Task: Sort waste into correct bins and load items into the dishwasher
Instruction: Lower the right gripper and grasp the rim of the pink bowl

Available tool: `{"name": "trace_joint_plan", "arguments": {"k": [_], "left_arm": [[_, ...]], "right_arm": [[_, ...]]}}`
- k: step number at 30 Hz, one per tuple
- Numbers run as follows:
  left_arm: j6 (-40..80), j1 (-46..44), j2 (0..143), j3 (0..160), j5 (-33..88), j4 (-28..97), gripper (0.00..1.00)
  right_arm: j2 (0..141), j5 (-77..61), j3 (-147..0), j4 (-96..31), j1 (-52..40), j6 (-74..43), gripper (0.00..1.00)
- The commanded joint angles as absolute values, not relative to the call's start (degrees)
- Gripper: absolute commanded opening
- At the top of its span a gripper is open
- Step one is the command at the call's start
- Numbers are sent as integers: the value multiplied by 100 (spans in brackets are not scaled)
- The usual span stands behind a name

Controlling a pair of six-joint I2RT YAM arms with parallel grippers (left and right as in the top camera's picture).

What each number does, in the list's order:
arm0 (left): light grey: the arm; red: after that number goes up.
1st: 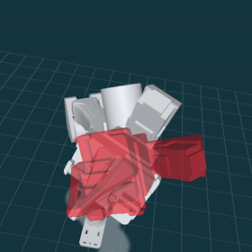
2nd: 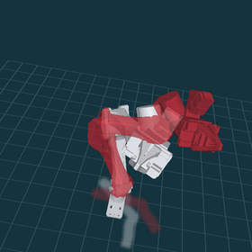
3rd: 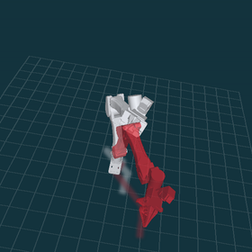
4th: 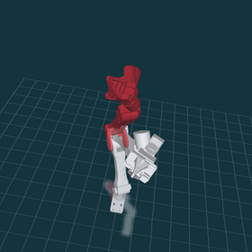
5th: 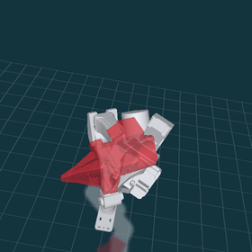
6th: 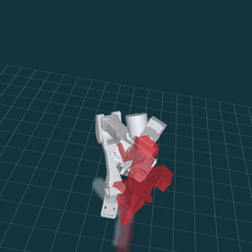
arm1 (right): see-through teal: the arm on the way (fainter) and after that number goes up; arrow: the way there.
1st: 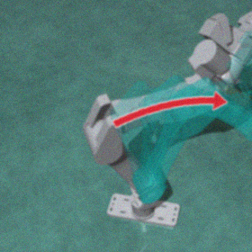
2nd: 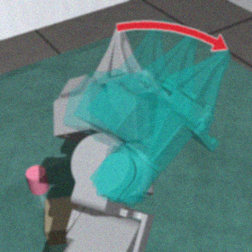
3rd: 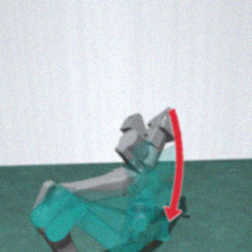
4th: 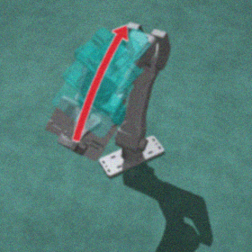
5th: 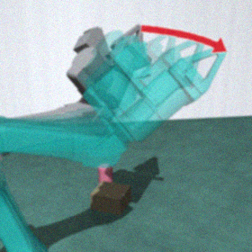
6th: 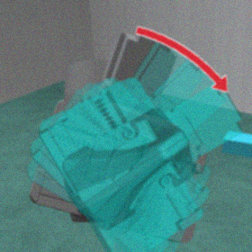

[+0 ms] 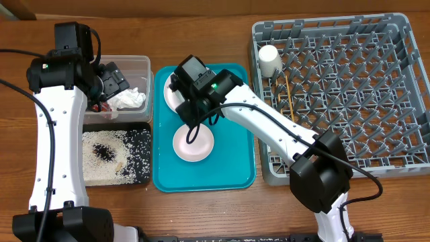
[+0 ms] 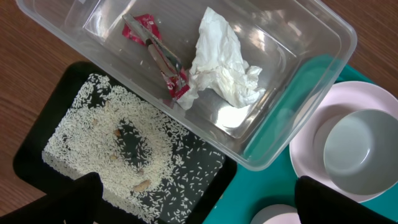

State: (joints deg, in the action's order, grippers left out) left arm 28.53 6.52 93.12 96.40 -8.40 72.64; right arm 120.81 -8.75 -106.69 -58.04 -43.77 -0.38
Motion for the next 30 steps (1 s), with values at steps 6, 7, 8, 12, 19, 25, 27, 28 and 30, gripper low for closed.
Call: {"name": "trace_joint_plan", "arguments": {"k": [6, 7, 8, 12, 19, 25, 27, 28, 30], "left_arm": [[2810, 672, 9345, 9723, -878, 7260, 100], [2810, 672, 9345, 9725, -875, 7260, 100], [2810, 672, 9345, 9723, -878, 7260, 100], [2810, 672, 9345, 9723, -878, 7260, 100], [2810, 672, 9345, 9723, -875, 7260, 100], [2810, 672, 9345, 9723, -878, 7260, 100], [2810, 672, 9345, 9723, -875, 7260, 100], [2810, 672, 9345, 9725, -875, 7260, 100], [2810, 672, 9345, 9723, -878, 7260, 100]], "right_arm": [[12070, -1168, -10685, -6337, -5011, -220, 53], [12070, -1168, -10683, -6348, -5100, -220, 53], [12070, -1166, -10683, -6353, -5223, -220, 53], [12070, -941, -10641, -6353, -5572, -220, 54], [12070, -403, -10320, -6298, -5752, -478, 57], [12070, -388, -10022, -6031, -5704, -471, 48], [12070, -390, -9966, -5894, -5699, -471, 33], [12070, -390, -9957, -5863, -5699, -451, 25], [12070, -388, -9926, -5813, -5699, -449, 23]]}}
